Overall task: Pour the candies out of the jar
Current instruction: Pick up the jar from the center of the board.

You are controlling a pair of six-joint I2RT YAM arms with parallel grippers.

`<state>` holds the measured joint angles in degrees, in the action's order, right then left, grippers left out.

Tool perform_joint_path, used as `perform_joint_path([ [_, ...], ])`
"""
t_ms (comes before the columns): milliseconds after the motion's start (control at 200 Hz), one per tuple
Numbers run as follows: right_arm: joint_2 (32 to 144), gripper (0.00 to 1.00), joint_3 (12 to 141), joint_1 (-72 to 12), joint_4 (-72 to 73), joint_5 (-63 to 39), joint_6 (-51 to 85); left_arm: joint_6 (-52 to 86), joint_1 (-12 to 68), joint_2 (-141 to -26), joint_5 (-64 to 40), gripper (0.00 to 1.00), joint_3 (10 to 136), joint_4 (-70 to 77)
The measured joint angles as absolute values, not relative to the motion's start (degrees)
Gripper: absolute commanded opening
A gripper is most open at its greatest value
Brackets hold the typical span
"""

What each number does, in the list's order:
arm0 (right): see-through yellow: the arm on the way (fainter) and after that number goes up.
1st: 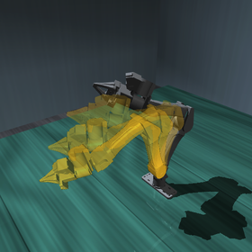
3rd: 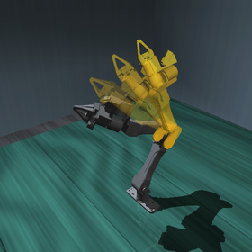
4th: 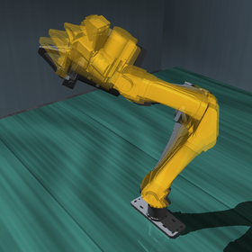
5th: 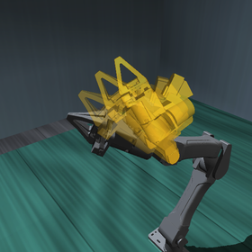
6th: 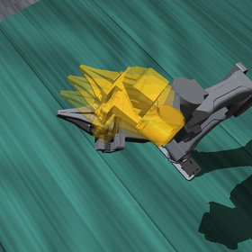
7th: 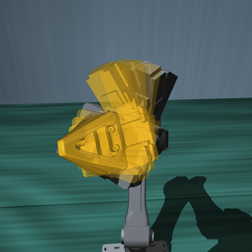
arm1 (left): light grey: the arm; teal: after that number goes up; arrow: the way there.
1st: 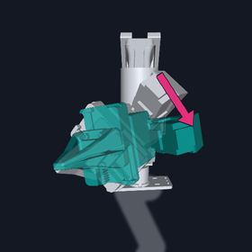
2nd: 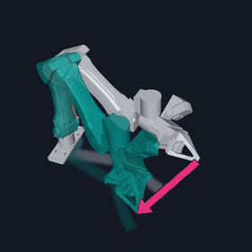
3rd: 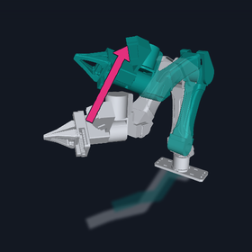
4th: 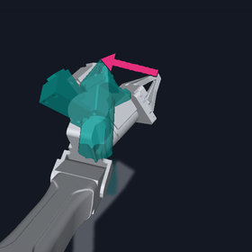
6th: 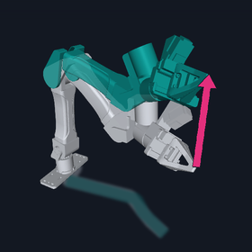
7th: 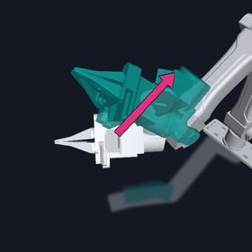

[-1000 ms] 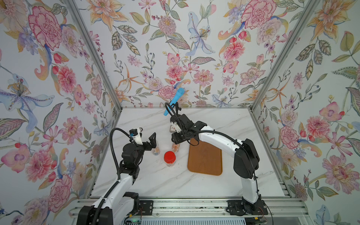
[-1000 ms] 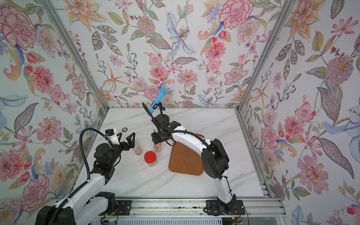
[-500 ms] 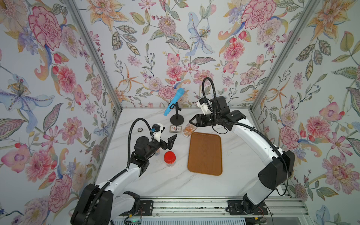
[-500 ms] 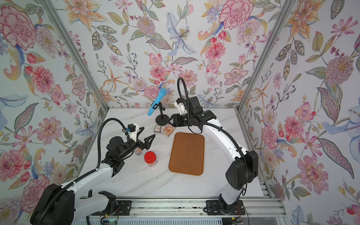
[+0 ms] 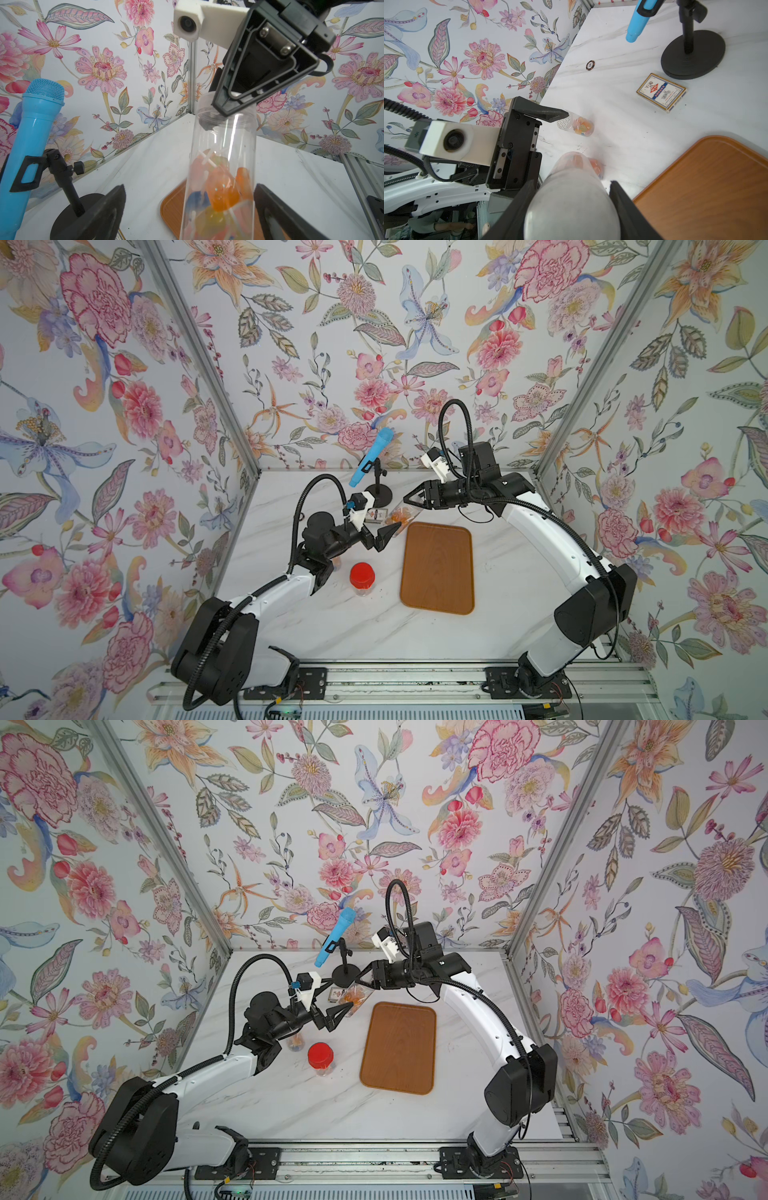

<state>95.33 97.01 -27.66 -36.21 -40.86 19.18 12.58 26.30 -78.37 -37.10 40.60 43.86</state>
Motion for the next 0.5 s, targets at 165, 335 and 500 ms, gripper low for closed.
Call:
perform_joint_path([
  [165, 94.3, 0.31, 97.0, -27.4, -36.1, -42.2, 19.8, 12.2, 27.1, -79.0, -38.7, 0.98, 41.4, 43.7],
  [335, 93.0, 0.31, 97.0, -27.4, -35.1, -43.3, 20.4, 11.5, 27.5, -79.0, -38.9, 0.95, 41.4, 43.5],
  [500, 92.9, 0.31, 97.0, -27.4, -34.5, -43.8, 20.7, 11.2, 27.5, -79.0, -38.8, 0.92, 41.4, 43.3],
])
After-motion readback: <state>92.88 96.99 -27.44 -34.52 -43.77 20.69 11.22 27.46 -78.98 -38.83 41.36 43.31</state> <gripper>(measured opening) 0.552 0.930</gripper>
